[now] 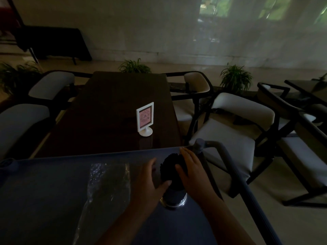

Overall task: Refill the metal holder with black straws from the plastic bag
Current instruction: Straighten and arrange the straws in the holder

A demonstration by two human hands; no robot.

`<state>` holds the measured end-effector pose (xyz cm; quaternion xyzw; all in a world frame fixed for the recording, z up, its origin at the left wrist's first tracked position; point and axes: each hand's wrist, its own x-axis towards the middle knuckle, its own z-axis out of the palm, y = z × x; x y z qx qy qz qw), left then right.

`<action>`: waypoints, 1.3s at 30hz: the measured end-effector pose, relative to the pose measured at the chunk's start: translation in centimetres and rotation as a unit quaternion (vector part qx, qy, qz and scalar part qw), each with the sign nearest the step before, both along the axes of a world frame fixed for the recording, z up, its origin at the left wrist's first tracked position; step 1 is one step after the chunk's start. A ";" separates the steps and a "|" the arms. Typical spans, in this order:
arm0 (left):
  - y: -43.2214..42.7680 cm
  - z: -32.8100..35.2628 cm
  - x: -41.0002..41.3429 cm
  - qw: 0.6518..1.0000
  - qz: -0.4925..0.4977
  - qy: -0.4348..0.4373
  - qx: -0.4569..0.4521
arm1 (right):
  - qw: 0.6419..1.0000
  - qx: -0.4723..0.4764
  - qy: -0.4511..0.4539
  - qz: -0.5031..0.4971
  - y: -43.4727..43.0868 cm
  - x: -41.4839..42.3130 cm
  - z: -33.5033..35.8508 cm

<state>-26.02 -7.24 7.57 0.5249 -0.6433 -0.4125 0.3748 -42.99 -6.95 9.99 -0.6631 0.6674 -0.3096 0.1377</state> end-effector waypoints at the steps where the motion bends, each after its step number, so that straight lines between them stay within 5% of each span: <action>1: -0.2 0.2 -0.1 0.999 -0.024 0.008 0.027 | 0.999 -0.004 -0.036 -0.009 0.1 0.0 0.2; 6: -1.9 -0.2 -0.8 0.983 -0.106 0.058 0.136 | 0.938 -0.017 -0.344 -0.048 1.9 -0.4 -0.9; 8: -2.6 -0.2 -1.0 0.980 -0.120 0.057 0.150 | 0.925 0.010 -0.379 -0.029 3.1 -0.7 -2.6; 14: -3.8 0.2 -1.1 0.982 -0.132 0.036 0.129 | 0.940 0.087 -0.330 -0.004 4.2 -0.5 -5.2; 29: -3.4 0.0 -3.1 0.979 -0.020 0.132 0.157 | 0.945 0.071 -0.316 -0.042 3.6 0.1 -5.3; 39: -2.9 9.1 -1.5 0.974 -0.039 0.201 0.093 | 0.956 0.011 -0.273 -0.109 5.5 0.4 -1.4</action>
